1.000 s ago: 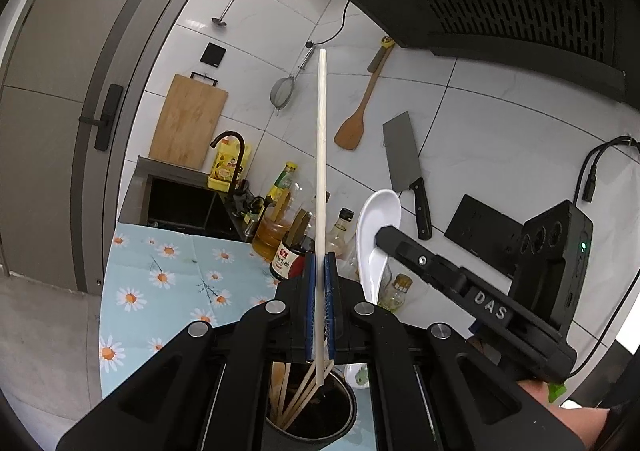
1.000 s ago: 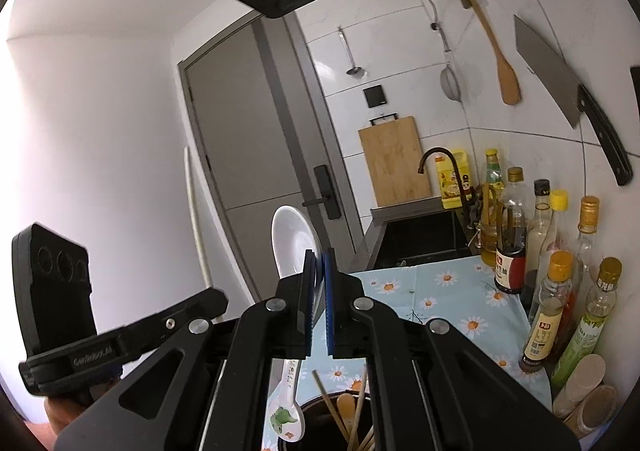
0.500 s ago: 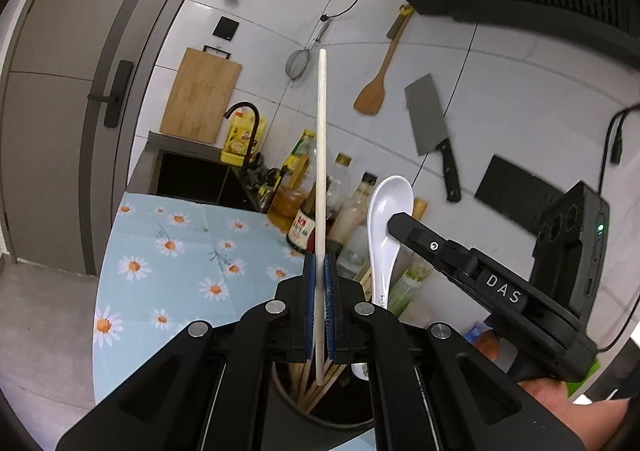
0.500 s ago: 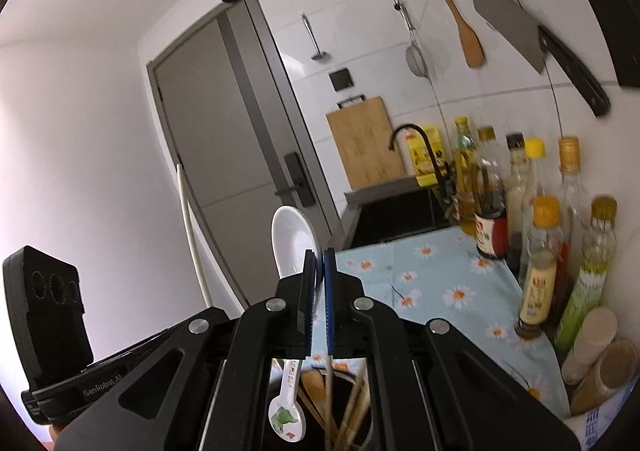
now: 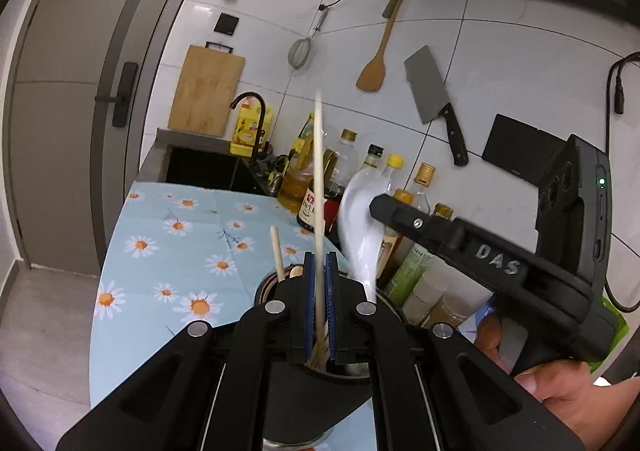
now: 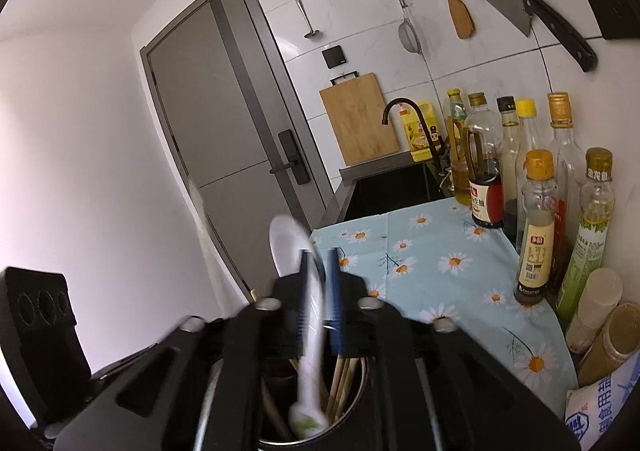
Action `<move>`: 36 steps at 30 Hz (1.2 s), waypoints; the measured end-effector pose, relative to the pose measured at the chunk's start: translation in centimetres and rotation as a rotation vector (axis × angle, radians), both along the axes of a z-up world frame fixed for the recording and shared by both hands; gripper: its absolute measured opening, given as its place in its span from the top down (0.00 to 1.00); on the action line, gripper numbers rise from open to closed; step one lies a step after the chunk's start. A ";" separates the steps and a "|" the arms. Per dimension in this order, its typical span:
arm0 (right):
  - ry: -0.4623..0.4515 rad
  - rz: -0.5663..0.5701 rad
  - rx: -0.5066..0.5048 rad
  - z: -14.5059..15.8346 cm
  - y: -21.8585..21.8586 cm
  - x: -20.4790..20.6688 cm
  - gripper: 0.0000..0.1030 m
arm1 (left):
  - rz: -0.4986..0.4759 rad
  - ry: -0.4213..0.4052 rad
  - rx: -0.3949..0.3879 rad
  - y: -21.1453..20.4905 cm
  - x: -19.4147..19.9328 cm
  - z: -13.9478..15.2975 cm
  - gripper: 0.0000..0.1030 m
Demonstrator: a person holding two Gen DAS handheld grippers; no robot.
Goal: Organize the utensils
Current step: 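Lower both items into the black holder and open both grippers, then grasp the last bamboo chopstick with the left gripper while the right gripper approaches the printed spoon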
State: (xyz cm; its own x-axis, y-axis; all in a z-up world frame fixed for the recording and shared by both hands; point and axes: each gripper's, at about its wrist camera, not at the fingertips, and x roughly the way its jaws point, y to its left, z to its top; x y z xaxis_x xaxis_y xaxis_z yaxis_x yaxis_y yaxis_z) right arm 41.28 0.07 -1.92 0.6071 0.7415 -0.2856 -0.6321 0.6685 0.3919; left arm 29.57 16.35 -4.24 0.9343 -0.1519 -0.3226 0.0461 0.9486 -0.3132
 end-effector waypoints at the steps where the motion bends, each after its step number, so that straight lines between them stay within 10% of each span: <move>1: 0.019 -0.003 0.000 -0.1 -0.1 0.0 0.68 | 0.002 0.004 -0.004 0.1 0.0 -0.1 0.77; 24: 0.030 0.034 -0.113 2.5 -4.7 -5.6 0.56 | 0.011 0.069 0.041 -1.4 -6.8 3.2 0.71; 36: 0.077 0.135 -0.233 1.3 -5.8 -7.1 0.52 | 0.149 0.246 -0.017 -0.8 -10.9 1.8 0.71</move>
State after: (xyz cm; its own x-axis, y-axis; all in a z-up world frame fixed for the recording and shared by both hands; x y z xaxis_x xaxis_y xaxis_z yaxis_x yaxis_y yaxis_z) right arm 34.19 -5.73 -0.58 0.4772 0.7230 -0.4995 -0.6956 0.6581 0.2882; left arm 18.66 15.56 -2.41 0.8405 -0.0264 -0.5412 -0.1728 0.9336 -0.3138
